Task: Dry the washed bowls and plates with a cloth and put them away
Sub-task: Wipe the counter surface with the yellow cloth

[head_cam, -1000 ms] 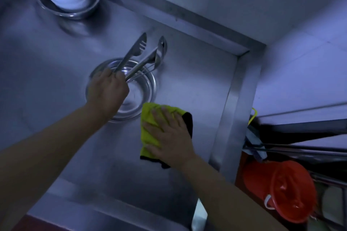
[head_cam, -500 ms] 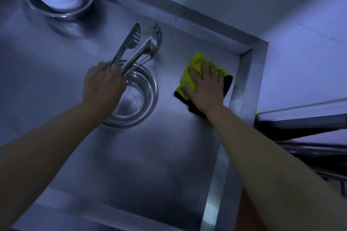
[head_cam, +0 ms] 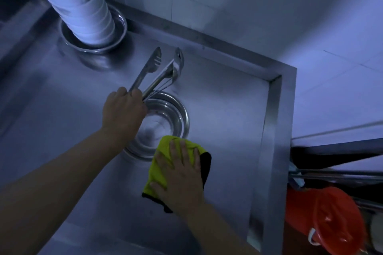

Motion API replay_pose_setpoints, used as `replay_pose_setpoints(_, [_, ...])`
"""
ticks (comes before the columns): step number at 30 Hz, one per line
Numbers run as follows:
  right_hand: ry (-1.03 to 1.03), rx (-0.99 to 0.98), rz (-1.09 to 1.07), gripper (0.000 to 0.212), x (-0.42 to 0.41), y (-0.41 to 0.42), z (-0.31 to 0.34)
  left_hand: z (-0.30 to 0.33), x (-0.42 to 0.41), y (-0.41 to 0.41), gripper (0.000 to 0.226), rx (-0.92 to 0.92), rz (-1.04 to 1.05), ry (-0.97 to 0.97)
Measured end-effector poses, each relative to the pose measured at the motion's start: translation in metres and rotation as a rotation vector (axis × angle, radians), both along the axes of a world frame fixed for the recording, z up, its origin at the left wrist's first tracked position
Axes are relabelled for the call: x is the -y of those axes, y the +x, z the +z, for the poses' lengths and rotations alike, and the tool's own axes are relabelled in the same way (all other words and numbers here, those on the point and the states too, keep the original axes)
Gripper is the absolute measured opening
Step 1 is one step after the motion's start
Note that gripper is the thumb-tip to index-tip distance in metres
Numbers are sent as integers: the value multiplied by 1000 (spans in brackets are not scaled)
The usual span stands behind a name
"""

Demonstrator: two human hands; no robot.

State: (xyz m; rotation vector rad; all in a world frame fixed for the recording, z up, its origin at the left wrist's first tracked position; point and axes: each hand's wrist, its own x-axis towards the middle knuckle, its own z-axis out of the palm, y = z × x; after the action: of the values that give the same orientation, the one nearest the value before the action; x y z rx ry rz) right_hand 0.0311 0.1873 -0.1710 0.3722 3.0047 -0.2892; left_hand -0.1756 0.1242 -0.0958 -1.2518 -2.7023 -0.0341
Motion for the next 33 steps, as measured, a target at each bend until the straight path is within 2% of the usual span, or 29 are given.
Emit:
replay_pose_setpoints(5, [92,-44,-249,74,-83,-30,2,-3,2,-14,33,-24,55,-5])
replay_pose_setpoints(8, [100,29,-265,75,-129,-60,1,-10,5,-20,28,18,149,39])
replay_pose_setpoints(13, [90,56,-173,71,-155,-137,-5,-22,5,-25,21,16,211,90])
replay_pose_setpoints(20, [111,163,159,74,-183,-244,-9,-31,0,-25,17,44,330,131])
replay_pose_setpoints(23, [118,126,176,74,-193,-247,-11,-33,-1,-21,16,38,366,112])
replay_pose_setpoints(29, [123,61,19,72,-207,-208,-10,-33,-4,-1,18,40,345,74])
replay_pose_setpoints(33, [100,85,-119,71,-226,-158,-6,-33,-7,12,18,40,286,78])
